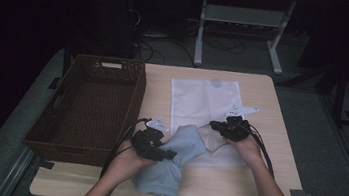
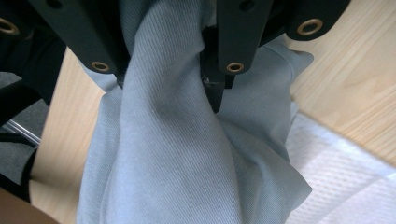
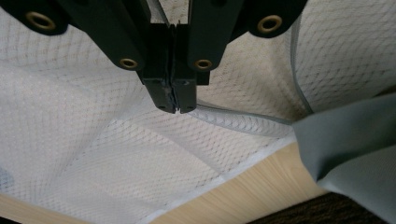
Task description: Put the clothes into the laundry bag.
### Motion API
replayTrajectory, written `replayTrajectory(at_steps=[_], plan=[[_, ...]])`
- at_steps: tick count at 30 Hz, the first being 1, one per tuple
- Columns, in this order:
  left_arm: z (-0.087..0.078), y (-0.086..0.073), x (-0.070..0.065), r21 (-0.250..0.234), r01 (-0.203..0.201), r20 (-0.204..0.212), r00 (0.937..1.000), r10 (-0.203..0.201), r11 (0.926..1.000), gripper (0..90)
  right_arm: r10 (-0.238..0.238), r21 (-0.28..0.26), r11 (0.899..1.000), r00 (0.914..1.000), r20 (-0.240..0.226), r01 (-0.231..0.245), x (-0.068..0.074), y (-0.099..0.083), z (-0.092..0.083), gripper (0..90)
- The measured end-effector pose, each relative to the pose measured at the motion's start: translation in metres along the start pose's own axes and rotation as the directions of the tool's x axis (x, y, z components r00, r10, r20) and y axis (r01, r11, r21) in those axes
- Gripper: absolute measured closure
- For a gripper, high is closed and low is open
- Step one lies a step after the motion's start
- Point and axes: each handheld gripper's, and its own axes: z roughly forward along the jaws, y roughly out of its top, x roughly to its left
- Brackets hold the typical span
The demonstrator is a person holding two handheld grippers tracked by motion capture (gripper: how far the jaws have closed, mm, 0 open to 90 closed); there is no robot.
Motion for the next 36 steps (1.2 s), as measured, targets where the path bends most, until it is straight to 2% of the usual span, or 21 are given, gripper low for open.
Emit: replayTrajectory(at_steps=[6,14,22,26,32,36], plan=[[0.007,0.006,-0.011,0.006,-0.035,0.027,0.9990,0.034,0.9994,70.3,0.016,-0.017,1.000,0.9999,0.002,-0.016,0.001,0.005,-0.007,88.2],[0.019,0.012,-0.022,0.022,-0.076,0.054,0.9958,0.074,0.9969,70.3,0.003,-0.036,0.999,1.0000,-0.003,-0.003,0.006,0.011,-0.012,88.2],[0.030,0.019,-0.026,0.036,-0.107,0.055,0.9930,0.105,0.9937,70.3,0.004,-0.042,0.999,0.9998,-0.021,-0.005,0.012,0.013,-0.022,88.2],[0.034,0.020,-0.023,0.055,-0.114,0.024,0.9933,0.113,0.9919,70.3,-0.006,-0.043,0.999,0.9996,-0.029,0.005,0.016,0.012,-0.028,88.2],[0.037,0.019,-0.016,0.068,-0.099,-0.025,0.9946,0.101,0.9928,70.4,-0.006,-0.042,0.999,0.9994,-0.035,0.005,0.022,0.014,-0.036,88.2],[0.036,0.017,-0.010,0.080,-0.098,-0.063,0.9927,0.103,0.9920,70.4,-0.015,-0.034,0.999,0.9990,-0.043,0.013,0.026,0.015,-0.039,88.2]])
